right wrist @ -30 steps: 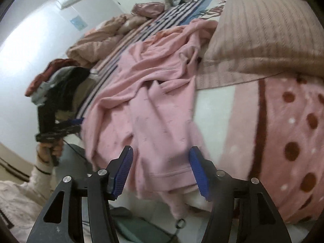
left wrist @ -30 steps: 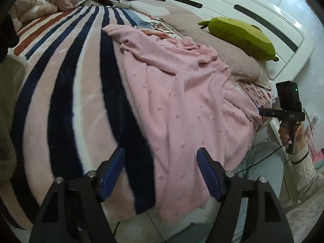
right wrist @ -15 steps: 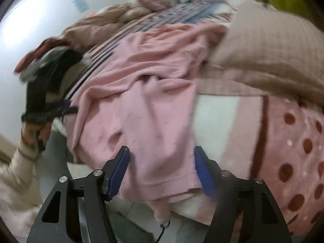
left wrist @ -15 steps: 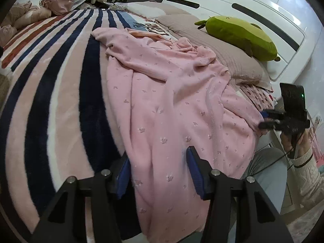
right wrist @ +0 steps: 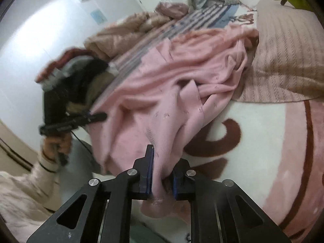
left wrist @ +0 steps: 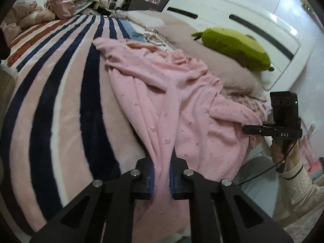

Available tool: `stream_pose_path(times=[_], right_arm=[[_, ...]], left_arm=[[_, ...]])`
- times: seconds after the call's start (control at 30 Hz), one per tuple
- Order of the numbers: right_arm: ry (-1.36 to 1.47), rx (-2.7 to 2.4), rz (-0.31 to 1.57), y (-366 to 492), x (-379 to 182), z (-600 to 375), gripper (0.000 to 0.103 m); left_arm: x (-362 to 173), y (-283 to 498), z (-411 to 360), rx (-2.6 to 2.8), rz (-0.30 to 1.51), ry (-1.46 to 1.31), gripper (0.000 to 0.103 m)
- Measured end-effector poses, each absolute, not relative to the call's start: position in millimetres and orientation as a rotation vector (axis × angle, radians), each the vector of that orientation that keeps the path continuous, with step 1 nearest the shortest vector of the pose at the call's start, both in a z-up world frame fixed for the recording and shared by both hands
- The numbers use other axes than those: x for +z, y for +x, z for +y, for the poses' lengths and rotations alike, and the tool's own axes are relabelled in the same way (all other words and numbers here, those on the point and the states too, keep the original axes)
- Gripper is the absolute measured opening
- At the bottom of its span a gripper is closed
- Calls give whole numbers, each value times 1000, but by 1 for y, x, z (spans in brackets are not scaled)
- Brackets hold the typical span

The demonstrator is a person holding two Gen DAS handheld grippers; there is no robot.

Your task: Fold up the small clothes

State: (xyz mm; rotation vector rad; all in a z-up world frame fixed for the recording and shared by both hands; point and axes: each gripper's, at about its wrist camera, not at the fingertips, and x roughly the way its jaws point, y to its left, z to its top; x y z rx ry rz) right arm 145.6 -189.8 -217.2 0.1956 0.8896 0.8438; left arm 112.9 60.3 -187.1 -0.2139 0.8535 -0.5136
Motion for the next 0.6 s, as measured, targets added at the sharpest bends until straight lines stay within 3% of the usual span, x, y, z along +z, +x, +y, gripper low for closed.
stream_pose_path(times=[0.37, 0.6], right_arm=[[248, 943, 760, 103, -168, -180, 9], [267, 864, 697, 126, -135, -180, 9]], left_arm=[[-121, 53, 86, -538, 688, -233, 8], [-95, 99, 89, -460, 640, -166, 8]])
